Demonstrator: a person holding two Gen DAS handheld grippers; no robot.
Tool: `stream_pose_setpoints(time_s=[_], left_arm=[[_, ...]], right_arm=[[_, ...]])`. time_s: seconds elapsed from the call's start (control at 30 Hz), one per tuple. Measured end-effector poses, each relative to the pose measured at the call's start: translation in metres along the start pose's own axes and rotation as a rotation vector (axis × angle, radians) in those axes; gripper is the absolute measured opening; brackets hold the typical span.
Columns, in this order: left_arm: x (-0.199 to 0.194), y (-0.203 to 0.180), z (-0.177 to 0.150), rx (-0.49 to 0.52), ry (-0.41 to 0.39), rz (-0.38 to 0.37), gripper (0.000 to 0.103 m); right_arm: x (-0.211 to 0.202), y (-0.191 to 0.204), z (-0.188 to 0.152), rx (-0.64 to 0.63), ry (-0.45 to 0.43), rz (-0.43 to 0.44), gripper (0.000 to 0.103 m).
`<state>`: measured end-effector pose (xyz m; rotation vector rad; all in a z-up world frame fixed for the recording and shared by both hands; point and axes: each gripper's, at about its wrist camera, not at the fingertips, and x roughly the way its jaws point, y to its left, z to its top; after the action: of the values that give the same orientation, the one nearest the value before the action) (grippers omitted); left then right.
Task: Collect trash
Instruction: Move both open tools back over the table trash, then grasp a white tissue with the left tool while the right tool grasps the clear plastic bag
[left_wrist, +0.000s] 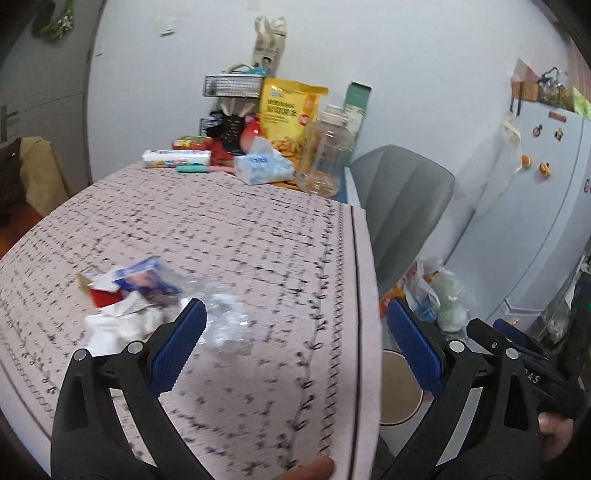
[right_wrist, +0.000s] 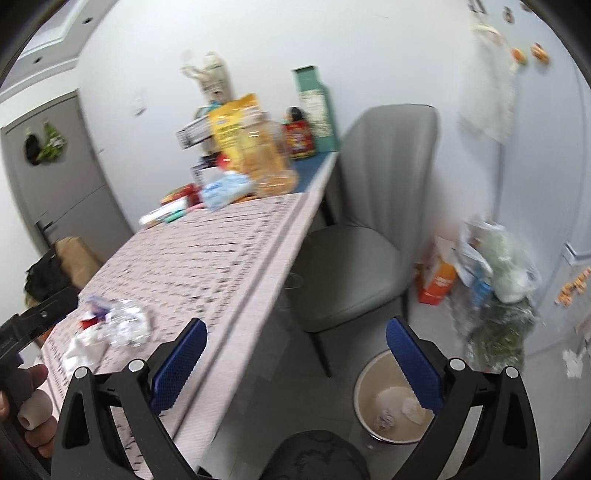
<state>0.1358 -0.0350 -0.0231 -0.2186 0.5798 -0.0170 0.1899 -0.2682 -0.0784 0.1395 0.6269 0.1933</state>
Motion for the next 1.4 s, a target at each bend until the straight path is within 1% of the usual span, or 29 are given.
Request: stream_pose_setpoints(time_s=[0.03,0.2,0.33,0.4,0.47,0.53,0.73,0.93,0.97,1.03,1.07,1.1,1.13,1.2,1.4], left_arm=[[-0.004,0.006,-0.002,-0.008,-0.008,-0.003,0.097],[-0.026,0.037,-0.011,-0.038,-0.036,0.032,0.097],[-0.036,0.063,-0.018,-0.077,-0.029,0.044,0.096],[-0.041,0.076,-0.022,-0.098,-0.026,0.056,0.091],[-0.043,0.087,-0.025,-0.113,-0.025,0.058,0.089],[-0.047,0.097,-0.028,-0.117,-0.028,0.079,0.088],[-0.044,0.125,-0.038,-0.15,-0.005,0.124,0.082],[-0.026,0.145,-0.047,-0.175,0.046,0.151,0.079],[-0.021,0.148,-0.048,-0.179,0.06,0.155,0.076],[-0.012,0.152,-0.052,-0.189,0.089,0.162,0.065],[-0.008,0.153,-0.053,-0.196,0.104,0.158,0.048],[-0.004,0.156,-0.055,-0.214,0.128,0.143,0.027],[-0.003,0.158,-0.057,-0.227,0.14,0.133,0.019],[-0.007,0.157,-0.058,-0.232,0.134,0.118,0.012],[-0.042,0.15,-0.052,-0.216,0.072,0.088,0.011]], right_arm=[[0.0,0.01,-0.001,-0.021,0.001,0.014,0.095],[0.004,0.044,-0.005,-0.082,0.009,0.046,0.095],[0.009,0.065,-0.009,-0.078,0.045,0.135,0.095],[0.011,0.076,-0.013,-0.092,0.059,0.15,0.095],[0.013,0.085,-0.017,-0.108,0.07,0.158,0.095],[0.016,0.093,-0.02,-0.123,0.084,0.166,0.095],[0.022,0.113,-0.026,-0.154,0.114,0.184,0.095],[0.029,0.124,-0.03,-0.169,0.138,0.197,0.095],[0.032,0.126,-0.03,-0.172,0.144,0.2,0.095],[0.036,0.13,-0.03,-0.179,0.155,0.209,0.095],[0.038,0.131,-0.03,-0.183,0.159,0.212,0.095],[0.04,0.133,-0.029,-0.187,0.163,0.215,0.095],[0.044,0.136,-0.029,-0.193,0.169,0.219,0.095],[0.049,0.143,-0.027,-0.208,0.175,0.225,0.095],[0.074,0.171,-0.023,-0.265,0.204,0.255,0.095]])
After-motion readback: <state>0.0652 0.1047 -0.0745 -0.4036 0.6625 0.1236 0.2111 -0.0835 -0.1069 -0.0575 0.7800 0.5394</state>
